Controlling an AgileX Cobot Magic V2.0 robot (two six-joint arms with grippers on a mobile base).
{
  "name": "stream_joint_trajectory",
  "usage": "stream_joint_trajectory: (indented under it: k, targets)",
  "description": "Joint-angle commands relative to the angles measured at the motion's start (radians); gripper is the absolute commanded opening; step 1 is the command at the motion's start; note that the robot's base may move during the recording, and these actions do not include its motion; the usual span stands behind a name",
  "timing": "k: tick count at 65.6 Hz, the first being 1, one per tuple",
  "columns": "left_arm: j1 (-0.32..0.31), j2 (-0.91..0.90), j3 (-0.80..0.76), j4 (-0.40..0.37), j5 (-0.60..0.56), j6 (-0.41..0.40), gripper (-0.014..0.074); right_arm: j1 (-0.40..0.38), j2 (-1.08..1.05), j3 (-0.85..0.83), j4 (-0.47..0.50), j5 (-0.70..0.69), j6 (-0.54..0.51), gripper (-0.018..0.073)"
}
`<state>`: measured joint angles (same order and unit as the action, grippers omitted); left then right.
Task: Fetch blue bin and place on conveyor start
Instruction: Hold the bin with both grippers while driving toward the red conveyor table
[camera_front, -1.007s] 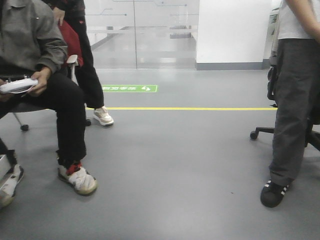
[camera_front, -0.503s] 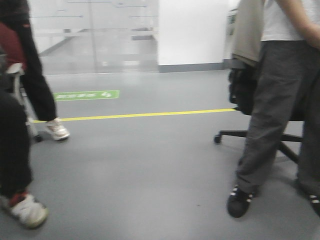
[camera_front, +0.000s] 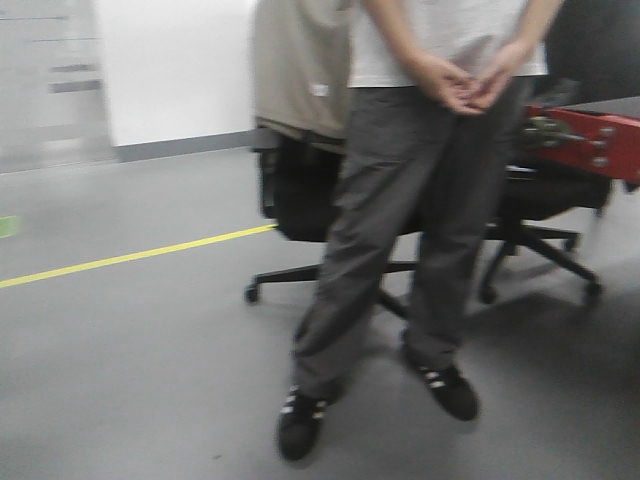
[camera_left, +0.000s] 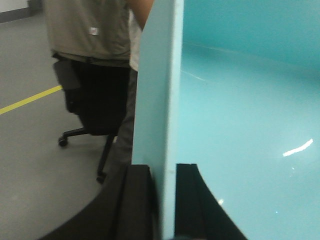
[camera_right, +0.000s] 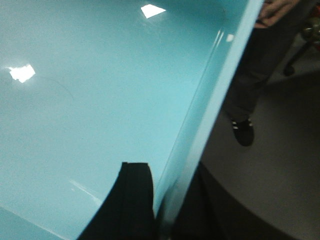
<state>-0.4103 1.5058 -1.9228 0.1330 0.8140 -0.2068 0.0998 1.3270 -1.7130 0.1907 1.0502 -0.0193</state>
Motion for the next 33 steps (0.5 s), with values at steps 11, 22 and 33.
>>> stream_joint_trajectory:
  k: [11,22,33]
  targets:
    - [0.004,-0.017,-0.011,-0.013,-0.079,-0.014,-0.0111,-0.006,-0.011,-0.007,-0.027,-0.012,-0.031,-0.0152]
    - [0.004,-0.017,-0.011,-0.013,-0.079,-0.014,-0.0111,-0.006,-0.011,-0.007,-0.027,-0.012,-0.031,-0.0152]
    - [0.009,-0.017,-0.011,-0.013,-0.079,-0.014,-0.0111,-0.006,-0.011,-0.007,-0.027,-0.012,-0.031,-0.0152]
